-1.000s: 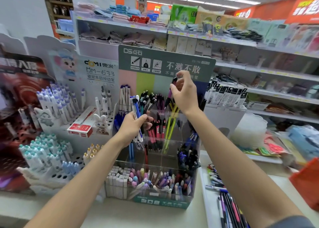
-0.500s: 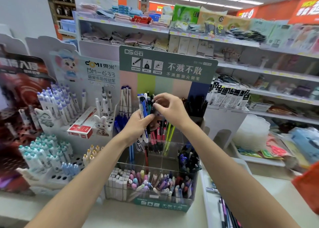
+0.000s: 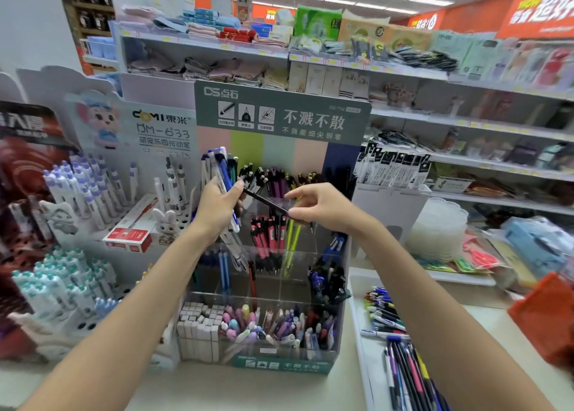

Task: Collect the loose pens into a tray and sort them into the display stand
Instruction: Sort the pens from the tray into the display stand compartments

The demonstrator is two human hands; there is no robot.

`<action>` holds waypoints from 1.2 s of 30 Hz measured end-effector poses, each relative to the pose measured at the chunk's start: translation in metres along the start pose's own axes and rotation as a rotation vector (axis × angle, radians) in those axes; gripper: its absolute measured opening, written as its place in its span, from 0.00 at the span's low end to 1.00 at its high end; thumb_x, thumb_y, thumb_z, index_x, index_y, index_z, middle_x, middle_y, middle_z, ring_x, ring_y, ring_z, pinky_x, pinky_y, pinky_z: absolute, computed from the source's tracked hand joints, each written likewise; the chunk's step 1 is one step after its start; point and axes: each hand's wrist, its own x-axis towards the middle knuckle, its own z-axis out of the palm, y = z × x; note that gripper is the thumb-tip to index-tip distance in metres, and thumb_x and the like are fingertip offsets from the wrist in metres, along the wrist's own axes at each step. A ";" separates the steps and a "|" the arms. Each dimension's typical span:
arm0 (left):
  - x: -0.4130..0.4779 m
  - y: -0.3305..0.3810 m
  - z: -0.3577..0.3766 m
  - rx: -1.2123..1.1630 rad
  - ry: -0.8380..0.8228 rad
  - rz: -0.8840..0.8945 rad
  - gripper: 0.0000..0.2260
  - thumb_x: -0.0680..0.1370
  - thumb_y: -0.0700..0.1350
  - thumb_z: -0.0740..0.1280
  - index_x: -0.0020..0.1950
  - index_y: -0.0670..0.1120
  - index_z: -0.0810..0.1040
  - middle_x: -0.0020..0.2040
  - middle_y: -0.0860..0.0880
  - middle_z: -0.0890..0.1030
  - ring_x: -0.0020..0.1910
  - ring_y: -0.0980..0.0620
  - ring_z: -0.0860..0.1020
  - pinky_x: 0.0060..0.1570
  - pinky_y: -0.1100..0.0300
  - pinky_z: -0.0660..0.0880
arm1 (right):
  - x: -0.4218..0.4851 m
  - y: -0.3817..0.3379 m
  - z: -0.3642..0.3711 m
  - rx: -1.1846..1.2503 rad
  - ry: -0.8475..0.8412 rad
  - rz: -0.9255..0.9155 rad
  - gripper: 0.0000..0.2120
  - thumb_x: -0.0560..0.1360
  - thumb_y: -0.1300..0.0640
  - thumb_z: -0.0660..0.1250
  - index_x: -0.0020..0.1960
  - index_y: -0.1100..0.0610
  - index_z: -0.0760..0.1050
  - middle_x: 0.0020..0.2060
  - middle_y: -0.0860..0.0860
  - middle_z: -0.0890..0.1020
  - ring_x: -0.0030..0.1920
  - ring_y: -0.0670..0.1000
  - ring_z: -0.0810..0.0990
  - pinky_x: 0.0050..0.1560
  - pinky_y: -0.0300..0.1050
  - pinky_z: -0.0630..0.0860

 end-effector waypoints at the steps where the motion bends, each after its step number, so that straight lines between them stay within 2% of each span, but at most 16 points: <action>1: 0.001 0.003 0.004 0.074 -0.040 0.045 0.06 0.83 0.43 0.63 0.47 0.44 0.72 0.35 0.46 0.74 0.29 0.55 0.74 0.37 0.58 0.74 | 0.000 0.000 0.005 -0.028 -0.019 -0.019 0.17 0.76 0.58 0.72 0.64 0.55 0.78 0.50 0.50 0.86 0.49 0.49 0.85 0.56 0.46 0.80; 4: 0.002 0.012 0.021 0.177 -0.110 0.126 0.06 0.83 0.45 0.64 0.47 0.45 0.73 0.36 0.49 0.75 0.30 0.58 0.74 0.36 0.66 0.73 | 0.001 0.003 0.014 -0.093 0.030 -0.063 0.17 0.76 0.57 0.71 0.65 0.55 0.78 0.56 0.50 0.83 0.54 0.45 0.81 0.61 0.46 0.77; 8: -0.001 0.015 0.040 -0.060 -0.133 0.060 0.08 0.83 0.43 0.62 0.57 0.41 0.77 0.38 0.48 0.78 0.31 0.56 0.76 0.35 0.61 0.76 | -0.008 0.014 -0.003 -0.038 0.175 -0.098 0.21 0.76 0.61 0.70 0.68 0.58 0.74 0.54 0.51 0.82 0.52 0.48 0.81 0.59 0.48 0.79; 11: -0.008 0.013 0.052 -0.119 -0.188 -0.002 0.10 0.84 0.42 0.60 0.60 0.37 0.76 0.41 0.45 0.80 0.30 0.56 0.77 0.34 0.62 0.77 | -0.014 0.020 -0.031 0.105 0.354 -0.130 0.35 0.77 0.66 0.68 0.78 0.52 0.57 0.48 0.53 0.78 0.46 0.53 0.80 0.48 0.45 0.81; 12: -0.011 0.012 0.057 -0.123 -0.214 -0.017 0.11 0.84 0.42 0.60 0.61 0.36 0.75 0.42 0.44 0.81 0.31 0.56 0.78 0.35 0.63 0.78 | -0.013 0.023 -0.041 0.131 0.431 -0.157 0.39 0.77 0.67 0.67 0.80 0.49 0.51 0.46 0.54 0.78 0.44 0.54 0.81 0.45 0.47 0.82; 14: -0.016 0.008 0.067 -0.081 -0.266 -0.020 0.13 0.84 0.42 0.60 0.61 0.33 0.75 0.43 0.45 0.83 0.34 0.55 0.81 0.39 0.69 0.77 | -0.008 0.031 -0.056 0.099 0.576 -0.222 0.41 0.77 0.68 0.65 0.80 0.46 0.47 0.43 0.57 0.78 0.42 0.56 0.81 0.43 0.54 0.82; 16: -0.021 0.007 0.075 -0.017 -0.309 -0.011 0.15 0.84 0.43 0.59 0.61 0.32 0.75 0.43 0.48 0.85 0.36 0.56 0.82 0.41 0.73 0.75 | -0.001 0.036 -0.062 0.047 0.675 -0.281 0.40 0.77 0.67 0.66 0.79 0.46 0.50 0.42 0.57 0.78 0.41 0.57 0.81 0.42 0.55 0.82; 19: -0.022 0.002 0.084 -0.035 -0.331 -0.026 0.14 0.85 0.43 0.59 0.61 0.32 0.73 0.50 0.46 0.85 0.35 0.54 0.82 0.42 0.65 0.79 | 0.006 0.041 -0.059 -0.094 0.780 -0.324 0.37 0.75 0.68 0.69 0.78 0.53 0.57 0.40 0.53 0.78 0.37 0.51 0.80 0.38 0.36 0.78; 20: -0.022 0.001 0.085 -0.044 -0.326 -0.037 0.13 0.85 0.43 0.59 0.61 0.33 0.73 0.50 0.46 0.85 0.35 0.54 0.82 0.42 0.63 0.80 | 0.008 0.044 -0.056 -0.126 0.795 -0.327 0.35 0.74 0.67 0.69 0.76 0.54 0.58 0.40 0.52 0.78 0.37 0.49 0.80 0.37 0.32 0.76; 22: -0.023 -0.001 0.086 -0.082 -0.312 -0.067 0.11 0.84 0.42 0.59 0.59 0.36 0.74 0.48 0.45 0.85 0.35 0.53 0.81 0.43 0.58 0.81 | 0.012 0.054 -0.050 -0.167 0.783 -0.303 0.29 0.74 0.66 0.71 0.71 0.56 0.64 0.41 0.53 0.79 0.39 0.51 0.80 0.41 0.39 0.78; 24: -0.023 -0.004 0.085 -0.123 -0.285 -0.096 0.09 0.84 0.42 0.60 0.54 0.39 0.76 0.45 0.46 0.85 0.36 0.53 0.80 0.45 0.55 0.80 | 0.017 0.068 -0.044 -0.300 0.766 -0.290 0.18 0.72 0.64 0.72 0.61 0.58 0.74 0.43 0.53 0.81 0.46 0.55 0.80 0.49 0.49 0.76; 26: -0.024 -0.003 0.085 -0.134 -0.234 -0.104 0.08 0.84 0.41 0.61 0.49 0.42 0.78 0.42 0.48 0.83 0.36 0.56 0.79 0.44 0.60 0.79 | 0.019 0.080 -0.040 -0.459 0.763 -0.262 0.10 0.72 0.60 0.73 0.53 0.58 0.79 0.47 0.54 0.83 0.54 0.59 0.78 0.57 0.52 0.68; 27: -0.024 -0.003 0.084 -0.140 -0.206 -0.112 0.08 0.83 0.41 0.61 0.48 0.42 0.79 0.41 0.49 0.83 0.35 0.57 0.78 0.43 0.62 0.79 | 0.019 0.083 -0.039 -0.479 0.756 -0.237 0.11 0.72 0.58 0.72 0.54 0.59 0.80 0.49 0.54 0.83 0.57 0.59 0.77 0.58 0.52 0.66; 30: -0.025 -0.002 0.081 -0.203 -0.175 -0.151 0.08 0.83 0.40 0.63 0.50 0.41 0.81 0.42 0.47 0.84 0.36 0.57 0.79 0.42 0.62 0.79 | 0.015 0.077 -0.040 -0.439 0.802 -0.242 0.16 0.74 0.57 0.70 0.61 0.59 0.78 0.54 0.54 0.81 0.59 0.56 0.75 0.61 0.46 0.64; 32: -0.025 -0.001 0.080 -0.252 -0.190 -0.176 0.07 0.82 0.40 0.64 0.52 0.40 0.81 0.43 0.47 0.85 0.37 0.56 0.81 0.44 0.60 0.81 | 0.010 0.059 -0.035 -0.352 0.824 -0.353 0.15 0.74 0.58 0.70 0.60 0.59 0.79 0.50 0.53 0.82 0.53 0.53 0.77 0.59 0.40 0.66; 36: -0.024 0.002 0.079 -0.238 -0.222 -0.148 0.11 0.81 0.42 0.66 0.59 0.37 0.80 0.45 0.46 0.86 0.43 0.51 0.84 0.47 0.57 0.82 | 0.005 0.022 -0.006 -0.089 0.531 -0.396 0.15 0.74 0.59 0.72 0.60 0.58 0.79 0.45 0.49 0.81 0.45 0.48 0.78 0.50 0.37 0.74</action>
